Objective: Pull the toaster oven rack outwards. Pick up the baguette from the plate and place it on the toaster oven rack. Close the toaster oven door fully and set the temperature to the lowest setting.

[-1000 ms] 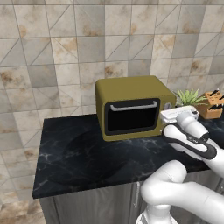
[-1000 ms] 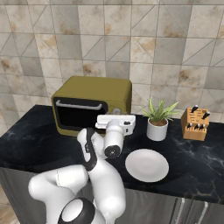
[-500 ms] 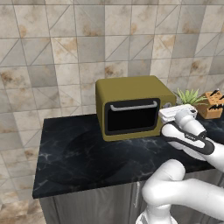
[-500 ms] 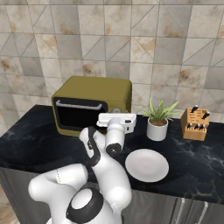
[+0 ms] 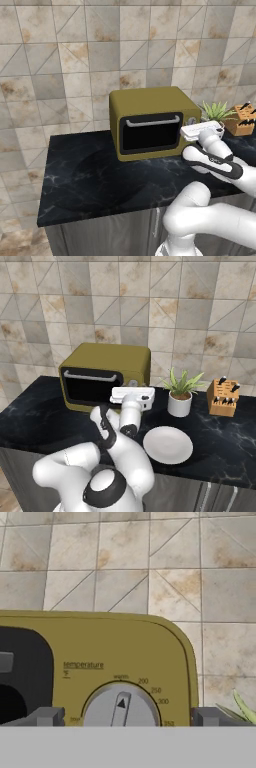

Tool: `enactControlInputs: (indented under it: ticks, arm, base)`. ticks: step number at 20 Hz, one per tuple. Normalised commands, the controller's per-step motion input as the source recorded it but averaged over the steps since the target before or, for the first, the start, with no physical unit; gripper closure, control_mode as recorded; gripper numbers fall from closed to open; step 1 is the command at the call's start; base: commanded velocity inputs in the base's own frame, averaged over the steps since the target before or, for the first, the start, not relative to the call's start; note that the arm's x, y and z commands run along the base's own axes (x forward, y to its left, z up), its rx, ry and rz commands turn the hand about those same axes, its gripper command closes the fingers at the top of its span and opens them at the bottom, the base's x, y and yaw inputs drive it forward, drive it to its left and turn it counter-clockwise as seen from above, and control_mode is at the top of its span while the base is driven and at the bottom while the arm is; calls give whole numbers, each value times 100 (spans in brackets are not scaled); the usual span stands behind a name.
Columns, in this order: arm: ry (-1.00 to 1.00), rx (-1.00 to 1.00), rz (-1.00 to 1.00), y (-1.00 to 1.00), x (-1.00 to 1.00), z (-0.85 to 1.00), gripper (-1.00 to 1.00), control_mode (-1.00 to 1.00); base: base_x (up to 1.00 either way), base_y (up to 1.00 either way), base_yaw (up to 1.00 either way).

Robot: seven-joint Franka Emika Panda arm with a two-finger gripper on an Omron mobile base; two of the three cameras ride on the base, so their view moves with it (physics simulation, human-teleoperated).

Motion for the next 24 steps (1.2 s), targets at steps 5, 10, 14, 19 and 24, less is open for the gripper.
enactControlInputs:
  ticks: [5,10,14,19,24]
  arm:
    - [-5,0,0,4,0,-1,100,-100]
    - [-4,0,0,5,2,0,100,-100]
    - [-4,0,0,0,6,0,100,-100]
    - [-2,0,0,5,12,0,100,-100]
    - [0,-4,0,9,22,0,100,-100]
  base:
    - [0,0,0]
    - [0,0,0]
    - [0,0,0]
    - [0,0,0]
    - [0,0,0]
